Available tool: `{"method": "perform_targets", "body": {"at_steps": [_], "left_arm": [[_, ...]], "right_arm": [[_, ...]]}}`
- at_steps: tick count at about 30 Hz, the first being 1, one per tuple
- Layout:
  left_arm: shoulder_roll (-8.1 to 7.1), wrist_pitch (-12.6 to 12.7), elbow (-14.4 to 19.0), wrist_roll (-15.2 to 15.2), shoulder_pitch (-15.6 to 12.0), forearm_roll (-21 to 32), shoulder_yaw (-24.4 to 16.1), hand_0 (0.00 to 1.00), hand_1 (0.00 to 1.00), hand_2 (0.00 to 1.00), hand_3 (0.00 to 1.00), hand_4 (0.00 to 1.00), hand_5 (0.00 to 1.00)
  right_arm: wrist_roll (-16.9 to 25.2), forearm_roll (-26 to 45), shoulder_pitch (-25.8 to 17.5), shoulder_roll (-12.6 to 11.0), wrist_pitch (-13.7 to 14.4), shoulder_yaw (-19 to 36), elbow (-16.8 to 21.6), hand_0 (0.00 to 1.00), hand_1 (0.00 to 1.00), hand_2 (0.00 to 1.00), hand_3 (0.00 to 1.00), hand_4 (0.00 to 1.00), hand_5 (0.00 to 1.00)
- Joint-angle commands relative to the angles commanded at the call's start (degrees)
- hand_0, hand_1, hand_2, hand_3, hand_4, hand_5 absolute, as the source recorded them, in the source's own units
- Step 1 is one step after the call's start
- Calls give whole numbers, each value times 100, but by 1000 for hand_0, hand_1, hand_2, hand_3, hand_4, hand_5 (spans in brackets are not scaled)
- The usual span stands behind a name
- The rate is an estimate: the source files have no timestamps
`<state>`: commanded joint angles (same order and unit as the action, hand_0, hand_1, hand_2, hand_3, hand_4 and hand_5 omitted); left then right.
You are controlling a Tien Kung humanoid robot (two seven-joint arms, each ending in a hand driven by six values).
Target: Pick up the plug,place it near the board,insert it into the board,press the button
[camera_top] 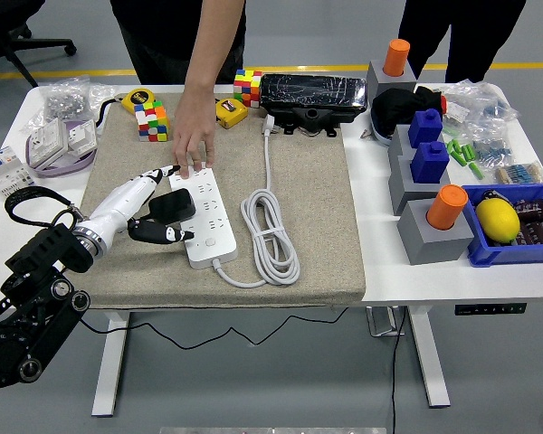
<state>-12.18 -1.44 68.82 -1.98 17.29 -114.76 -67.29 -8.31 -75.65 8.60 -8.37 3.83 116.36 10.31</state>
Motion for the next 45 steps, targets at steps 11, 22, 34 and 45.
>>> {"method": "perform_targets", "body": {"at_steps": [11,22,34,45], "left_arm": [[59,316,-324,121,178,-56,12,721,798,783,809,998,200],[92,469,-493,141,231,-119,34,493,663,616,642,998,163],[128,671,-635,155,276,-188,103,429,632,597,589,998,156],[139,711,-777,110,287,-196,178,415,628,603,596,998,183]], "right_arm": [[3,28,40,-10,-2,-26,0,822,761,751,793,998,998],[7,34,49,-8,-8,-32,0,822,762,751,792,998,998],[2,33,56,-12,-2,-32,0,822,762,752,792,998,998],[-7,20,22,-9,-1,-22,0,822,762,751,792,998,998]]}}
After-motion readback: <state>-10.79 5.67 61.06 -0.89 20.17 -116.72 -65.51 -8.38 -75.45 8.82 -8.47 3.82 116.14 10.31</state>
